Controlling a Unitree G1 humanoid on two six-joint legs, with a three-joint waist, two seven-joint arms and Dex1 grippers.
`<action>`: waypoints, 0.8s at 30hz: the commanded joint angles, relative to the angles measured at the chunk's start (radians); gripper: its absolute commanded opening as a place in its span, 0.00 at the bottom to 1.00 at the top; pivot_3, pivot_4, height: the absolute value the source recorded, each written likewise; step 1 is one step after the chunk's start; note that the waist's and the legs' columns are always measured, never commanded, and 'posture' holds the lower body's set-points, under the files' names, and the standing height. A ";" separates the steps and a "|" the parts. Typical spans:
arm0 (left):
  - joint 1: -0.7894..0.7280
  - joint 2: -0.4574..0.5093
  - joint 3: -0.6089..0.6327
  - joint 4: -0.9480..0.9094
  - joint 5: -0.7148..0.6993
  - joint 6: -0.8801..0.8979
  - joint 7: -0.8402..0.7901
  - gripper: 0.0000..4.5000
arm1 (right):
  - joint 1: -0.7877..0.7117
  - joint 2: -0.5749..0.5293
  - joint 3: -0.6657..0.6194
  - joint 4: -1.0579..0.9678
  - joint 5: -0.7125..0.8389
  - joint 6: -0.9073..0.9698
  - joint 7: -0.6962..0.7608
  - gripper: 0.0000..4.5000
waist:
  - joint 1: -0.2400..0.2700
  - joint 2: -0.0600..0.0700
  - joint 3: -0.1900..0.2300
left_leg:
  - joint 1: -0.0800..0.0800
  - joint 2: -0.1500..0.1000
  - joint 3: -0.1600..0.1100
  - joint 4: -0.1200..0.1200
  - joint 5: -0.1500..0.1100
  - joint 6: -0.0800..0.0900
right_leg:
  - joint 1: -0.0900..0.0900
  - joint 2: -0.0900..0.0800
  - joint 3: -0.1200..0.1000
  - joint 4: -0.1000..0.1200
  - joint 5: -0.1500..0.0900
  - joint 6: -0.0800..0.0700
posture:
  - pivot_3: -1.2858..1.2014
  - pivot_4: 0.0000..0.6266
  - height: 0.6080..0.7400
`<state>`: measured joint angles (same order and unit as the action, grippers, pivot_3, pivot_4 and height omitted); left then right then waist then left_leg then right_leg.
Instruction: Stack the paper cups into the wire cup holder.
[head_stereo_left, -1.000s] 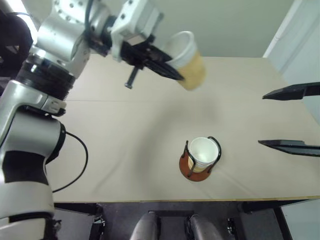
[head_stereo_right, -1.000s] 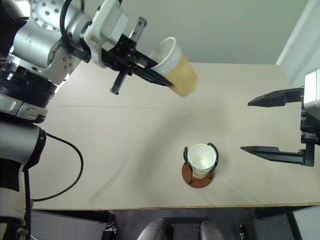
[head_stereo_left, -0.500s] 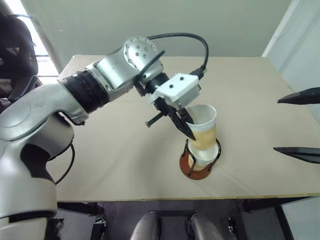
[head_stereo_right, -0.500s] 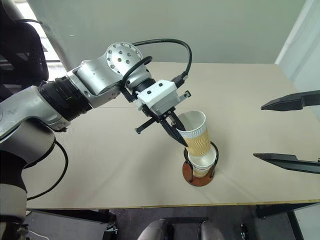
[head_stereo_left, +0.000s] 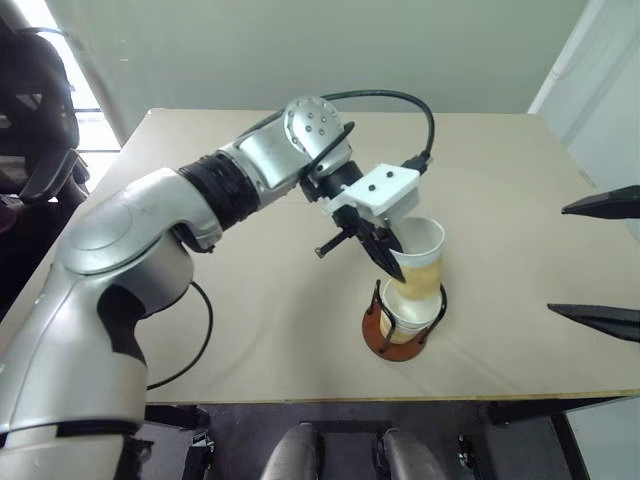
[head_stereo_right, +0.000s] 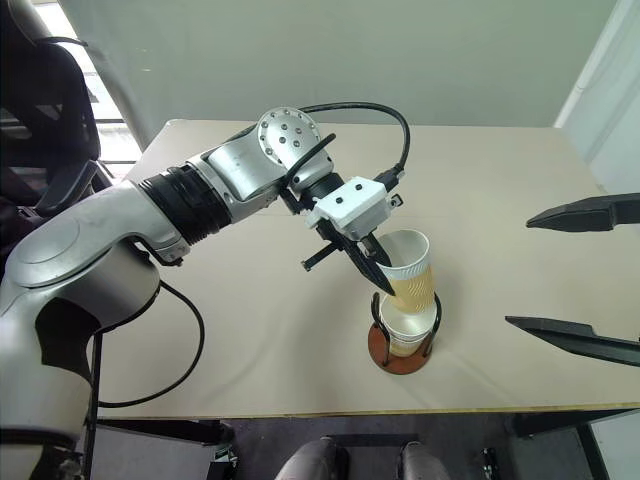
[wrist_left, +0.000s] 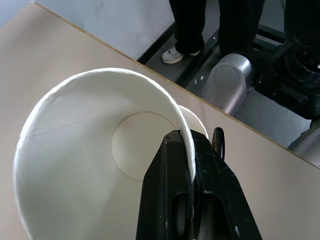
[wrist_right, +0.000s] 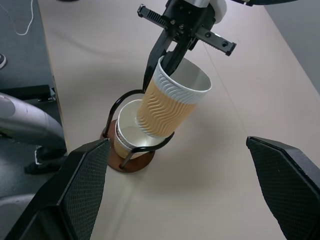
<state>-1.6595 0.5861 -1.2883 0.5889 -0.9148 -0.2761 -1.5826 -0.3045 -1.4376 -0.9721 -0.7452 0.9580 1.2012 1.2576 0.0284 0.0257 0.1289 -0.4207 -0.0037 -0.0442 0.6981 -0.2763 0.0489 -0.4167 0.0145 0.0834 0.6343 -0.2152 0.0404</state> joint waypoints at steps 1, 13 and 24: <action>-0.008 0.015 0.007 -0.023 -0.006 -0.014 -0.032 0.01 | -0.014 -0.014 -0.047 0.002 0.003 -0.002 -0.013 1.00 | 0.000 0.000 0.000 | 0.000 0.000 0.000 0.000 0.000 0.000 | 0.000 0.000 0.000 0.000 0.000 0.000 | 0.52 0.24 1.00; -0.001 0.033 -0.031 -0.075 0.016 -0.037 -0.032 0.01 | -0.007 -0.013 -0.032 0.002 -0.004 -0.018 -0.022 1.00 | 0.001 0.000 0.000 | 0.000 -0.001 0.001 0.000 0.000 0.001 | 0.001 0.000 0.000 0.000 -0.001 0.001 | 0.52 0.24 1.00; 0.004 -0.018 -0.015 -0.005 0.081 -0.063 -0.032 0.22 | -0.008 -0.017 -0.034 0.001 -0.004 -0.018 -0.024 1.00 | 0.002 0.000 0.000 | 0.000 -0.001 0.000 0.001 -0.001 0.001 | 0.001 -0.001 0.000 0.000 -0.001 0.001 | 0.52 0.24 1.00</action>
<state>-1.6547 0.5728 -1.3294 0.5721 -0.8403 -0.3240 -1.5826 -0.3033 -1.4379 -0.9721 -0.7485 0.9571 1.1926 1.2414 0.0304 0.0259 0.1289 -0.4204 -0.0045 -0.0438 0.6987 -0.2771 0.0505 -0.4158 0.0136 0.0834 0.6342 -0.2157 0.0411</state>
